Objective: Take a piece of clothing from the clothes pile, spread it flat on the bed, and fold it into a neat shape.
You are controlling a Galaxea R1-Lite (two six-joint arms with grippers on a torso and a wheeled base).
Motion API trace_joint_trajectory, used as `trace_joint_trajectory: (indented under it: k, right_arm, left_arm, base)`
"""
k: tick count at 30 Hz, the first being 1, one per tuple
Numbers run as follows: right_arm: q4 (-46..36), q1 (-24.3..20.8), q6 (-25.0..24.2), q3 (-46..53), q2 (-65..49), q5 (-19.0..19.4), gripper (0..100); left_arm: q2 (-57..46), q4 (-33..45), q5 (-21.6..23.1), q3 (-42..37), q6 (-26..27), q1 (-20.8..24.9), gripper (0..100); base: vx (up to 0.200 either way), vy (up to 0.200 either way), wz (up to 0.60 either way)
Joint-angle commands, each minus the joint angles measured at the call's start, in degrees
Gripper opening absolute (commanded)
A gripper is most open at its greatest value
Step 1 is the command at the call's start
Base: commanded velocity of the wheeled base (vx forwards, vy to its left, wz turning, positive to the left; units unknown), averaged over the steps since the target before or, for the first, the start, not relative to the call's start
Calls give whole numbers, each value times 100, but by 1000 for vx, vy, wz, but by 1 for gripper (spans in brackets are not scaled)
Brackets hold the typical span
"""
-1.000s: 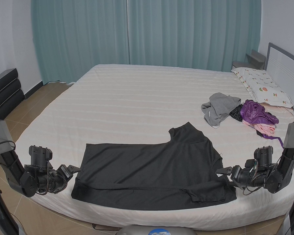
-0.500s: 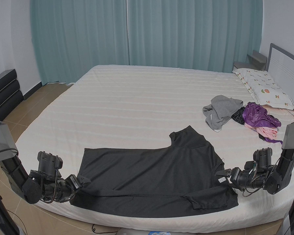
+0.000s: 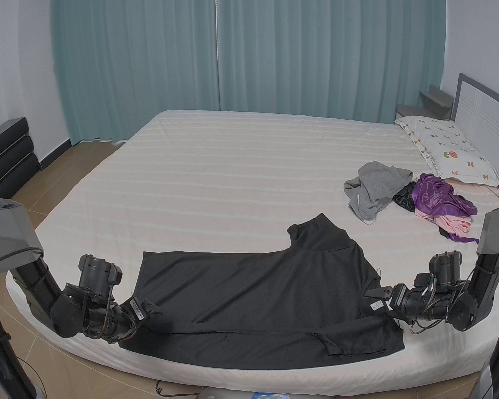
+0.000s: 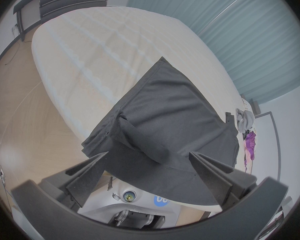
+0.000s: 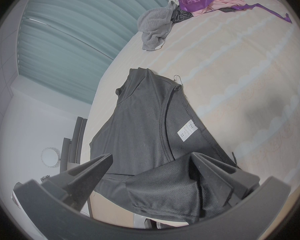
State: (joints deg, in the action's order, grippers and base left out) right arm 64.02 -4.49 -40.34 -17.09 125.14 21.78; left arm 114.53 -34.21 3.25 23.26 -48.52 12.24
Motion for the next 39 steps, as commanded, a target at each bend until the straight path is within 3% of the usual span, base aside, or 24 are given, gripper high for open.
trace_joint_trajectory:
  k: [1,4,9,22,26,30,39]
  right_arm:
    - [5,-8,0,4,11,1,100]
    - [5,-17,0,4,20,1,100]
    - [49,-61,8,4,90,-16,100]
    - [49,-88,17,4,99,-43,100]
    - [49,-79,26,4,99,-43,100]
    - [57,-70,44,-5,169,-52,100]
    - [119,-70,44,4,178,-69,100]
  left_arm:
    - [702,-7,-343,355,9,7,100]
    - [790,11,-528,601,-17,-2,100]
    - [825,11,-563,1084,-536,-160,100]
    - [860,-51,-492,1418,-1239,-1066,100]
    - [649,-69,-176,1155,-1125,-1110,100]
    - [280,-60,193,689,-580,-1075,100]
    - [395,-25,105,689,-527,-582,100]
  base:
    - [0,0,0]
    - [0,0,0]
    - [0,0,0]
    - [0,0,0]
    - [0,0,0]
    - [0,0,0]
    - [0,0,0]
